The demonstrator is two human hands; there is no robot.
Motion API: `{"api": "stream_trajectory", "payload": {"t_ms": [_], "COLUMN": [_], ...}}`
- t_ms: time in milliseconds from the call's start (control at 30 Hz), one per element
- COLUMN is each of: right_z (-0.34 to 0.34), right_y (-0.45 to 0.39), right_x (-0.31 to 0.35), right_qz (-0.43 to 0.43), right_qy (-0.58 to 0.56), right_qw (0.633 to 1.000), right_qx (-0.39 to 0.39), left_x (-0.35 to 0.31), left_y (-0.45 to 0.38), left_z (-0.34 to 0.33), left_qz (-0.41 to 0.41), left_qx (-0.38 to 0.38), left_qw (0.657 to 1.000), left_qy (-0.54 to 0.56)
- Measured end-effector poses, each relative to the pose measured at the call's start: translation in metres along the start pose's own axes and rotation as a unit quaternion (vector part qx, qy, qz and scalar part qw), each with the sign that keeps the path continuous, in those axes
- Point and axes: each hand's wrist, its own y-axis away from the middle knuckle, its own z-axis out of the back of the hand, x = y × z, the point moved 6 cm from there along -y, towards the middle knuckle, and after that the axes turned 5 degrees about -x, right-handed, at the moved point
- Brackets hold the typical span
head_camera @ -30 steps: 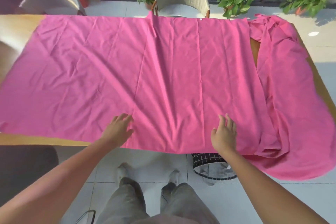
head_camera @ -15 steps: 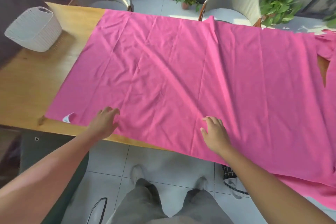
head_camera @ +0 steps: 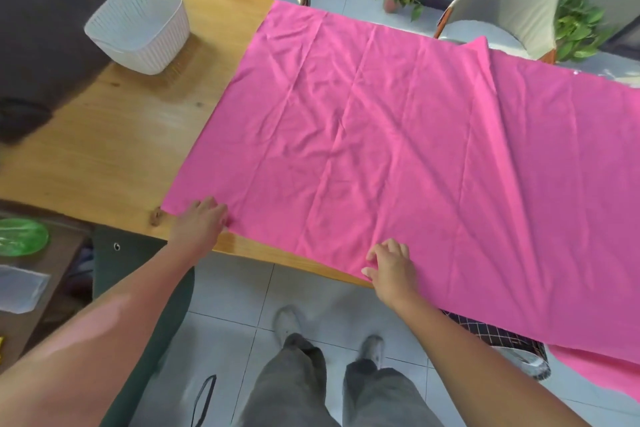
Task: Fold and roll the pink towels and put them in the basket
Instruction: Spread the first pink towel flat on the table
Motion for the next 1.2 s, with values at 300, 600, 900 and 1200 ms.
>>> {"api": "stream_trajectory", "payload": {"t_ms": [300,600,900,1200], "right_z": [-0.006,-0.013,-0.027,-0.033], "right_y": [0.001,0.005,0.018,0.026], "right_x": [0.012,0.033,0.085,0.100], "right_qz": [0.004,0.029,0.086,0.122], "right_qy": [0.096,0.127,0.089,0.068], "right_qw": [0.995,0.991,0.990,0.988], "right_qx": [0.030,0.024,0.069,0.066], "left_x": [0.028,0.056,0.100,0.121], "left_y": [0.017,0.026,0.058,0.062], "left_z": [-0.011,-0.008,-0.011,0.004], "left_qz": [-0.002,0.000,0.000,0.041], "left_qx": [0.003,-0.012,-0.002,0.038], "left_qw": [1.000,0.996,1.000,0.996], "left_qy": [0.028,0.083,-0.025,-0.075]}}
